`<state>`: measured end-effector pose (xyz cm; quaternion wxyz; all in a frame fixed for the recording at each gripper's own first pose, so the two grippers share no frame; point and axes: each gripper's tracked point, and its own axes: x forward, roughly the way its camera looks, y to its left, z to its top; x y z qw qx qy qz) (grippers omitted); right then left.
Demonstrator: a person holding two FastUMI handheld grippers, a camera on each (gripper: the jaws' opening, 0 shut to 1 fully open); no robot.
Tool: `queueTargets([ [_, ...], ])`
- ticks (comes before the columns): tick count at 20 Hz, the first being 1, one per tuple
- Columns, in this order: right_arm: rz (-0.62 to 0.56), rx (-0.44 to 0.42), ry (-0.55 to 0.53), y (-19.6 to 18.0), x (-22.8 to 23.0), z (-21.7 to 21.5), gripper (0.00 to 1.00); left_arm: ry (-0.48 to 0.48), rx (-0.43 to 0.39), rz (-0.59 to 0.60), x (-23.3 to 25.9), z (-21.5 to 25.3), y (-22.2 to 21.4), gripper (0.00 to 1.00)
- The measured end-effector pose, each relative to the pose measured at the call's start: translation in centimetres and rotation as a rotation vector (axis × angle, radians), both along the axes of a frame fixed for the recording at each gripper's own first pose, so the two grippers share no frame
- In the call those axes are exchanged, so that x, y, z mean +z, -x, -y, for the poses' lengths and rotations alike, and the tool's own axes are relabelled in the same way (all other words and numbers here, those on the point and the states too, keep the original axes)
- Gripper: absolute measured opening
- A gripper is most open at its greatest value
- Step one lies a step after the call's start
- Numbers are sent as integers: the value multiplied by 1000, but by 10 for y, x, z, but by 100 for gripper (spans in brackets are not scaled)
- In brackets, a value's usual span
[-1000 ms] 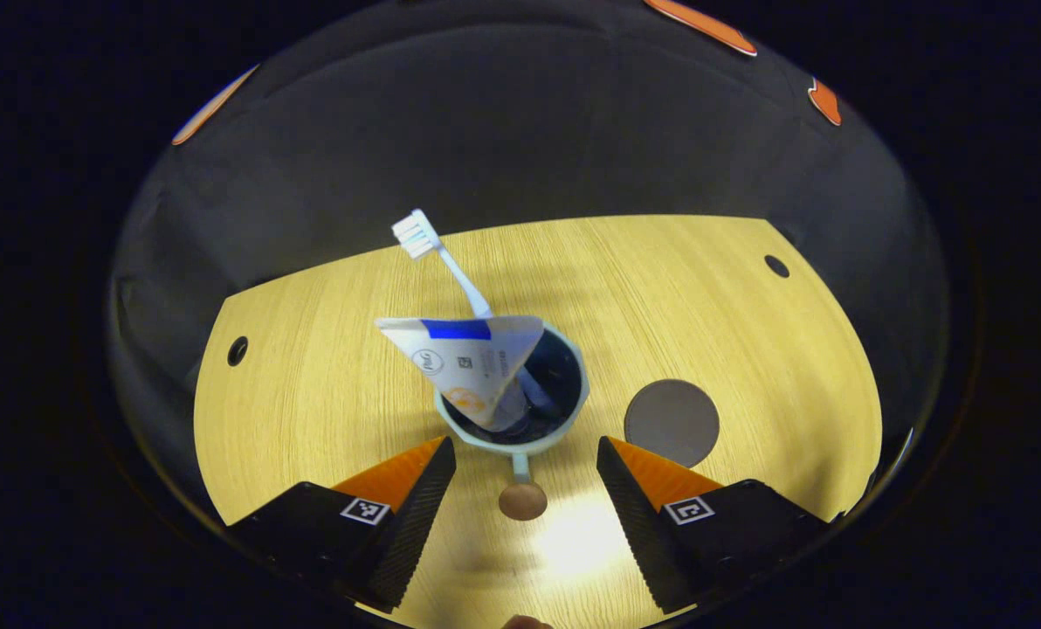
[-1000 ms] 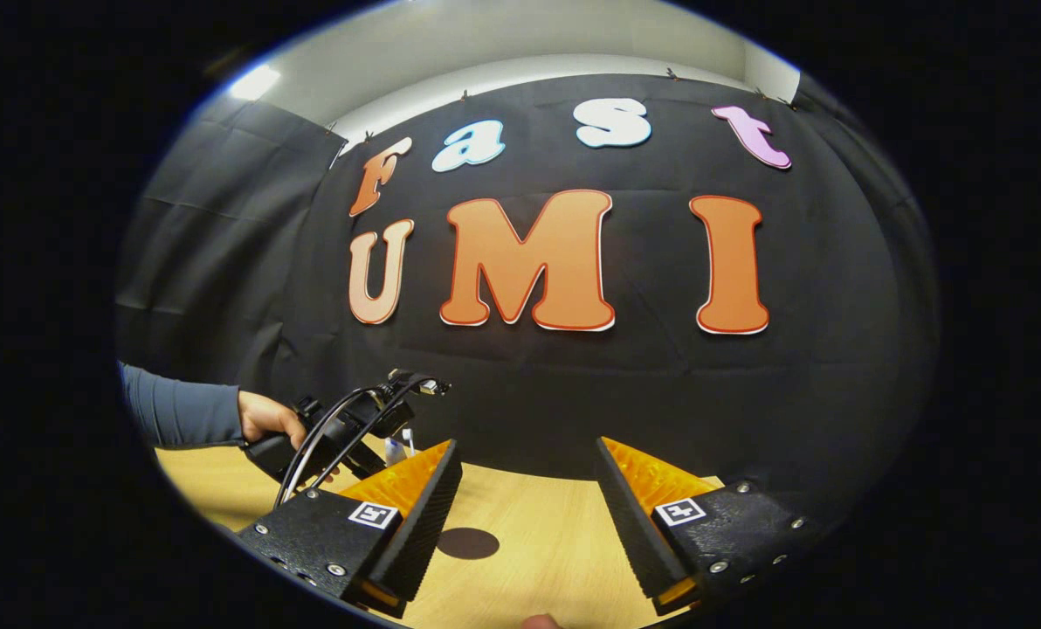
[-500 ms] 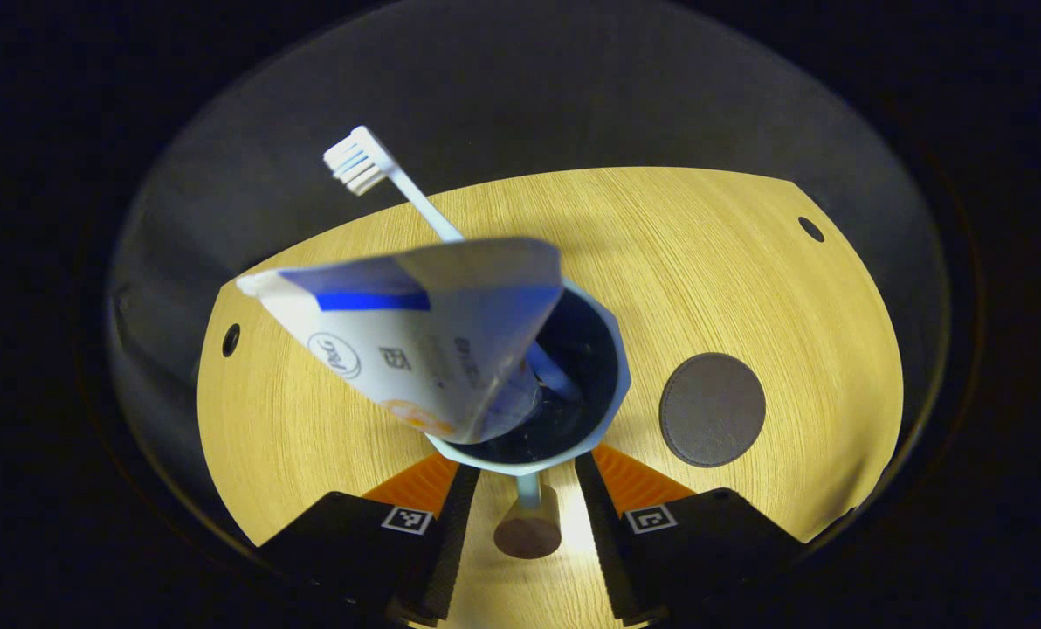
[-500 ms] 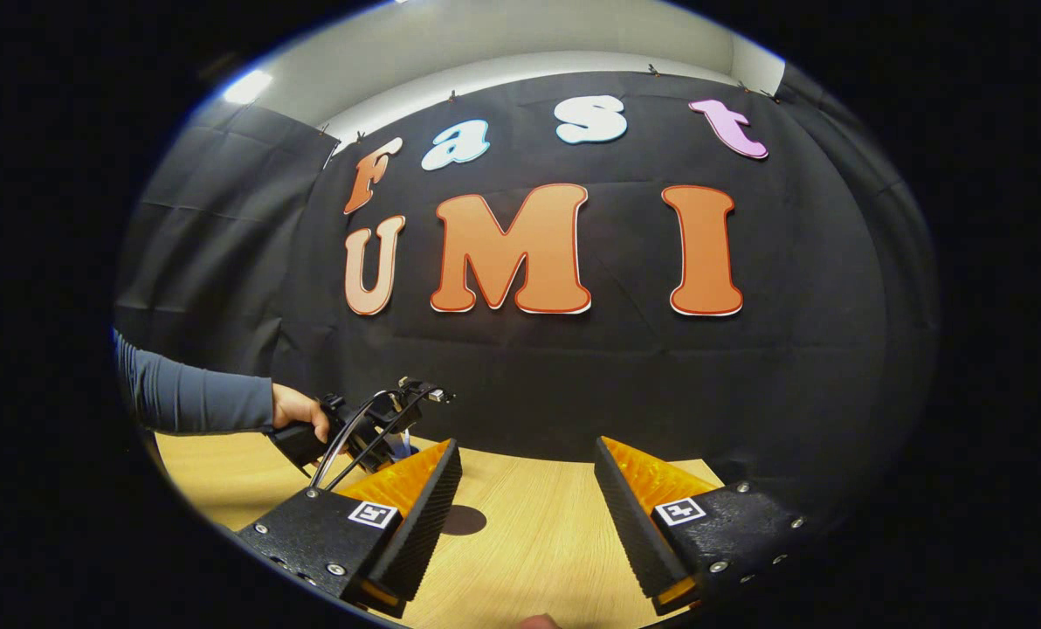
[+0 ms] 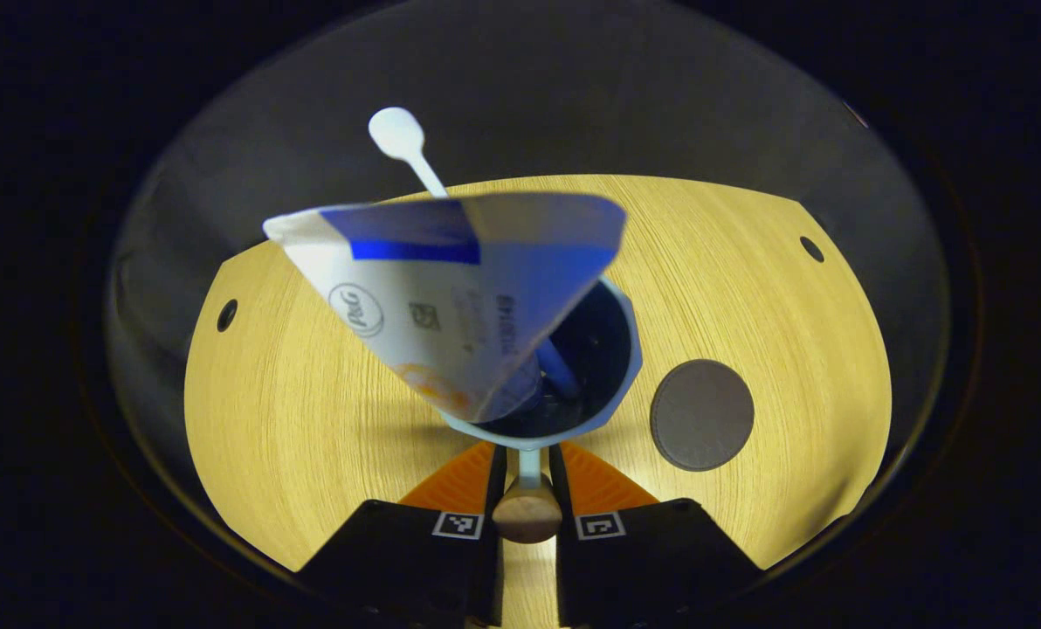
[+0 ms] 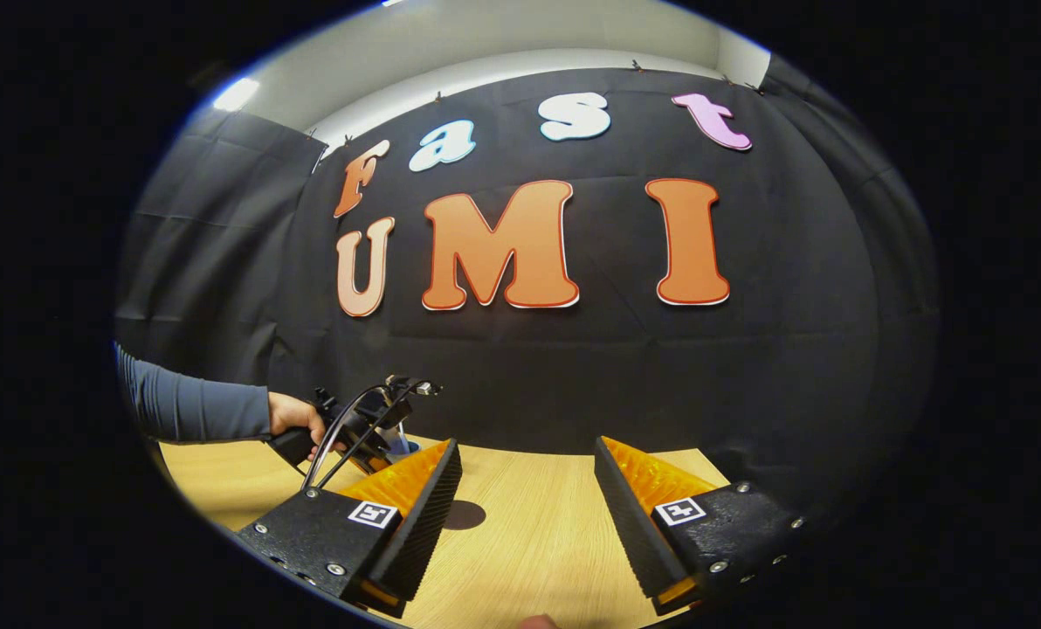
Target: Put the toothbrush and toothpaste on the desktop into the cup, then pick up the cup and place it on the coaster on the desktop.
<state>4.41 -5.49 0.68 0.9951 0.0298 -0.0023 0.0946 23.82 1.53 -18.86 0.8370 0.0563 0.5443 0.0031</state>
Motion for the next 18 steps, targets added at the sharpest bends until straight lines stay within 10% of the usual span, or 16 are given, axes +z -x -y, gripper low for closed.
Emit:
queueTargets([
  [18,-37,-78,-37,40,-21,40,92,37,-157,39,-9,14,5,23],
])
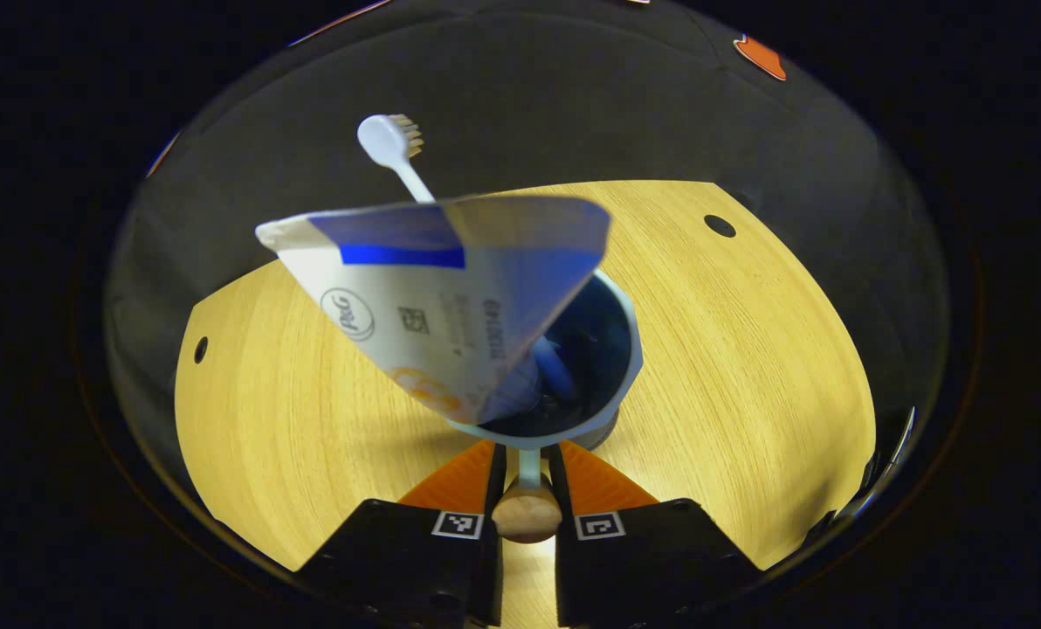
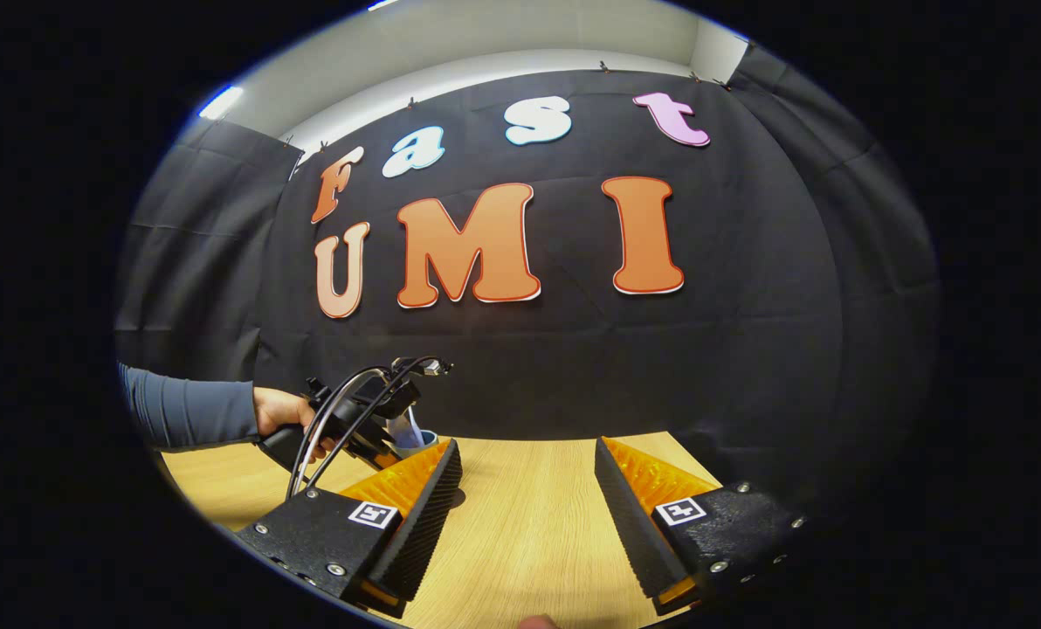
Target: Put the toothbrush and toothpaste on the desktop into the cup, then pick up the cup and place it on the coaster on the desktop.
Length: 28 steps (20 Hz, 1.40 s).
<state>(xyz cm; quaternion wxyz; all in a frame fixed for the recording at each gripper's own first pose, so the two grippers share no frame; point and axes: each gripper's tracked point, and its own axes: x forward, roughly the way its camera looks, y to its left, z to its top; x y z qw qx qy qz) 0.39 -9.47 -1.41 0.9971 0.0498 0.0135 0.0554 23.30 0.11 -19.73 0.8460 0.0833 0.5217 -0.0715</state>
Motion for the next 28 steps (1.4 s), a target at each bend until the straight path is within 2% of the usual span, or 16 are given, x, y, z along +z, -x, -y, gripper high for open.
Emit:
queueTargets([
  [7,-46,-22,-41,2,-20,16,92,-35,1,-27,-2,-2,4,24],
  [10,-65,-32,-65,1,-25,18,92,-15,-28,-38,-7,5,8,29],
  [11,-73,-34,-67,0,-28,17,92,-13,-37,-26,-8,7,13,43],
  [12,-80,-34,-65,0,-28,15,92,-12,-49,-15,-8,9,15,53],
  [13,-82,-35,-60,-2,-28,13,92,-11,-59,-4,-7,10,17,75],
  [14,-80,-32,-51,-2,-26,8,92,-6,-74,11,-5,10,19,75],
  [15,-76,-34,-40,-3,-24,5,92,-2,-91,38,2,11,21,84],
  [16,-74,-32,-28,-4,-21,0,92,-10,-112,74,10,9,22,88],
  [17,-73,-30,-18,-5,-20,-5,92,-24,-132,129,22,5,22,97],
  [18,-70,-25,-13,-6,-17,-12,92,-39,-146,193,35,0,22,99],
  [23,-28,-49,15,-19,-1,-43,92,-14,-135,459,115,-16,44,100],
  [26,-27,-30,41,-25,-1,-71,92,-39,-100,694,173,-44,56,99],
  [28,-22,-26,75,-28,-2,-85,92,-33,-94,783,189,-63,70,99],
])
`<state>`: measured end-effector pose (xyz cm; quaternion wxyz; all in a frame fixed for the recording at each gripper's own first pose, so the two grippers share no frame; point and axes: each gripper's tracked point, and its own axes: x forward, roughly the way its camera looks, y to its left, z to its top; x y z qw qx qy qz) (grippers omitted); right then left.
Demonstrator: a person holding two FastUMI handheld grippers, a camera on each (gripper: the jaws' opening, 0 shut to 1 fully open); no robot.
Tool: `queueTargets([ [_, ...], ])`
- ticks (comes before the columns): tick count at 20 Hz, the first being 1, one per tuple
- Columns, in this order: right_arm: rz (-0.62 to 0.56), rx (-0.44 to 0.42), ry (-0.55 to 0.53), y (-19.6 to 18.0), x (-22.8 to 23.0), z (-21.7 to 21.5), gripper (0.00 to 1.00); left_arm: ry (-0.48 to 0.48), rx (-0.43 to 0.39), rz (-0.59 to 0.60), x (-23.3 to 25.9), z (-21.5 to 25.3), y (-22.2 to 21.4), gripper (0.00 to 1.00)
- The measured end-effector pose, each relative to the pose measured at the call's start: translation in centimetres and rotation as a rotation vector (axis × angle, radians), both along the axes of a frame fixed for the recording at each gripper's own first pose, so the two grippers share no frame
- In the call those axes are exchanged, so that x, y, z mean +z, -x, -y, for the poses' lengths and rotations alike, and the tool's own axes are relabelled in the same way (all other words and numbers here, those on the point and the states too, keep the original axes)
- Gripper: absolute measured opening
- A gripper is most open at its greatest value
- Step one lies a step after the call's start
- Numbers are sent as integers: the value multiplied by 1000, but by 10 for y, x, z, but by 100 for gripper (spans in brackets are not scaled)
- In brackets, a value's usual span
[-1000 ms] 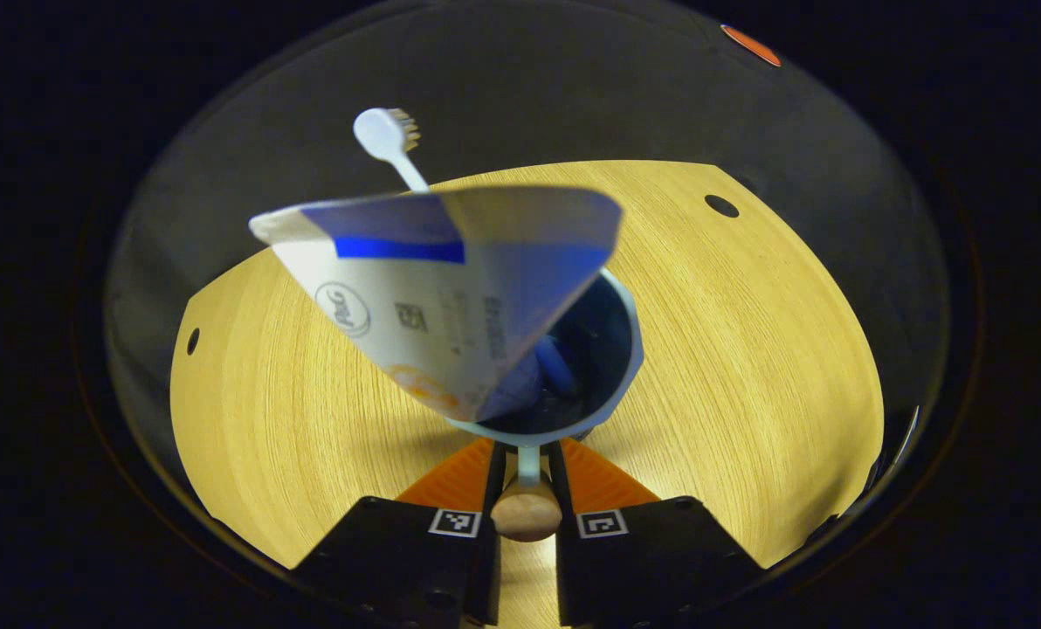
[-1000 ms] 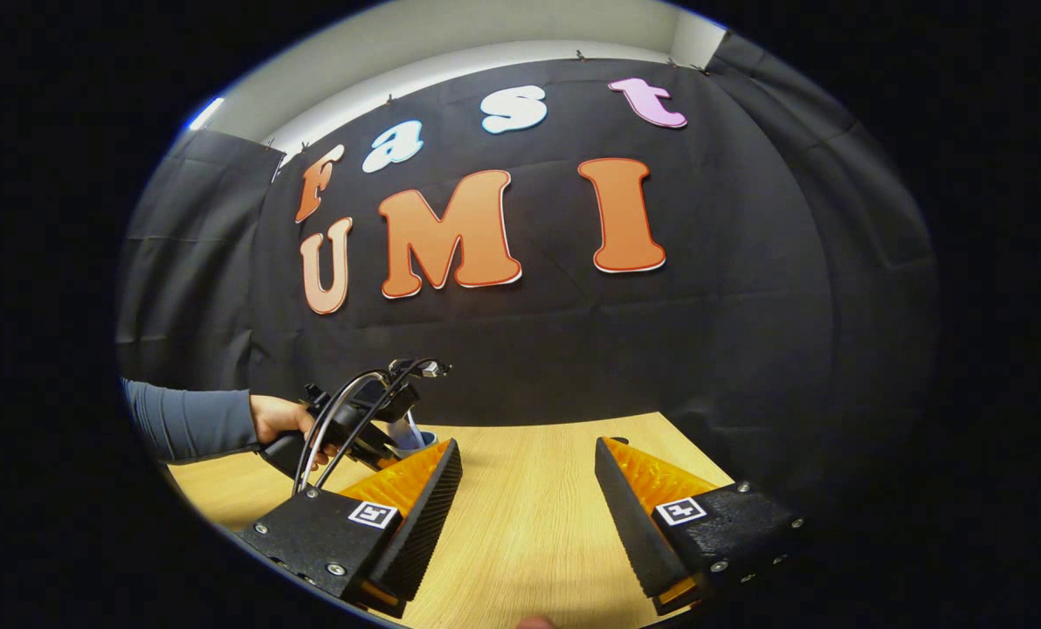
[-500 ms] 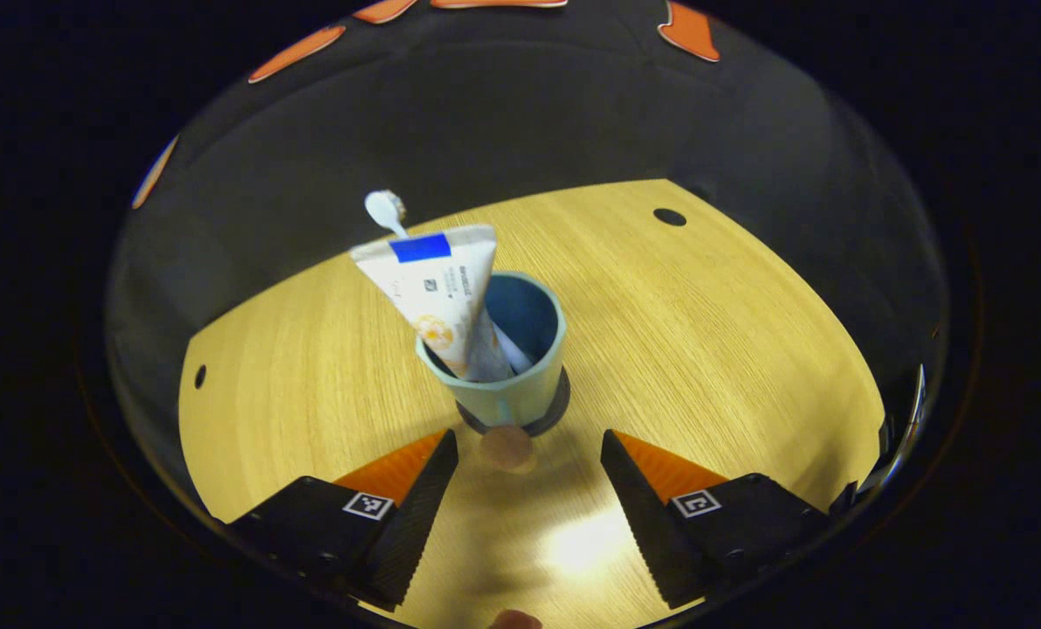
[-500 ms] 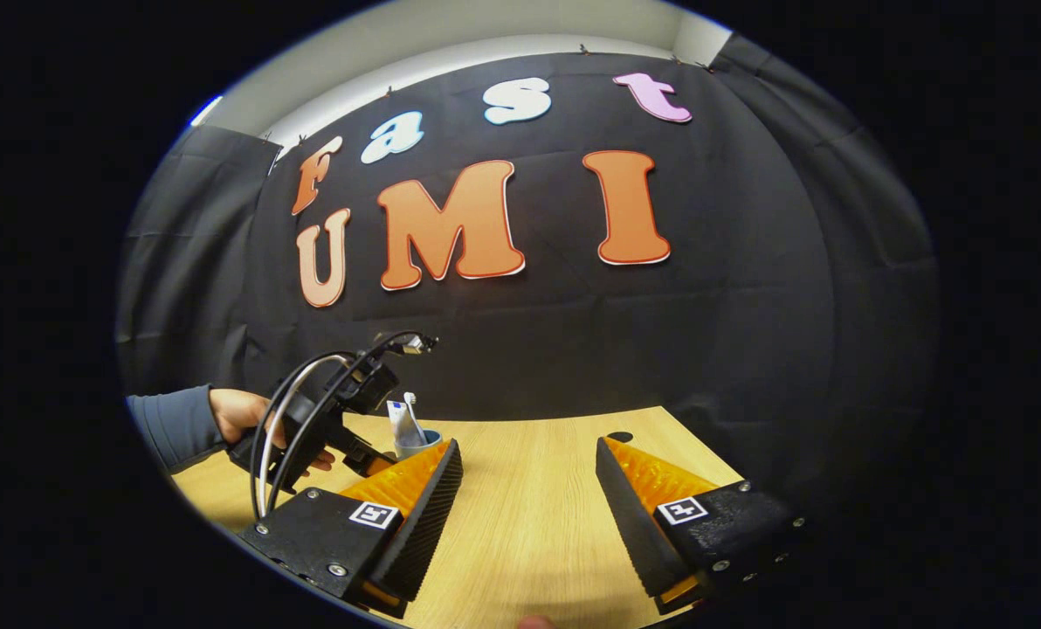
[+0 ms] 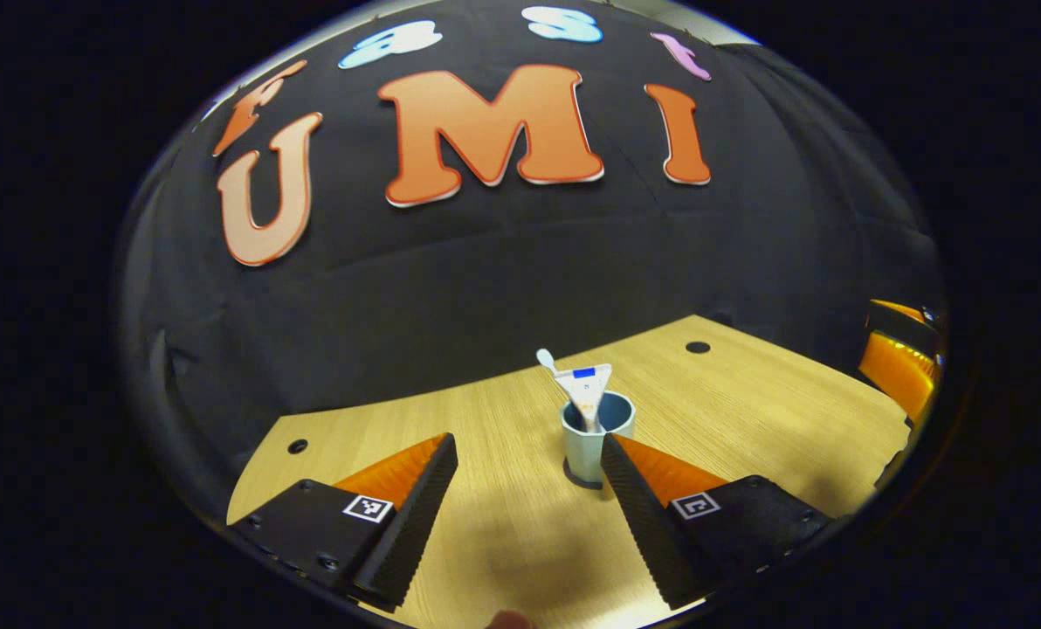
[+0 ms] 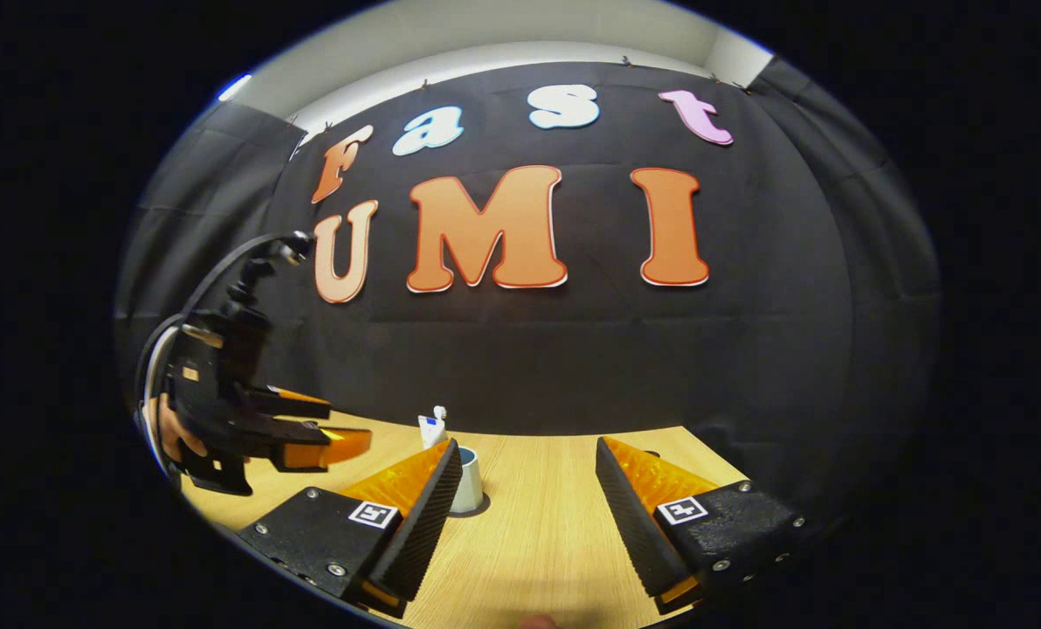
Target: Put the toothbrush and toothpaste on the desktop into the cup, then pick up the cup and place it on the coaster on the desktop.
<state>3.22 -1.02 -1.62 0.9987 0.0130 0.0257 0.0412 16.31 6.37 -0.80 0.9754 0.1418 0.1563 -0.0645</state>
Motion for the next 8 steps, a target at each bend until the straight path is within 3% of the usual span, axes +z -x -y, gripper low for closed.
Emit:
queueTargets([
  [5,68,19,30,-7,16,-38,93,50,40,119,22,-34,28,99],
  [8,116,14,36,-9,27,-52,93,77,109,183,29,-62,40,99],
])
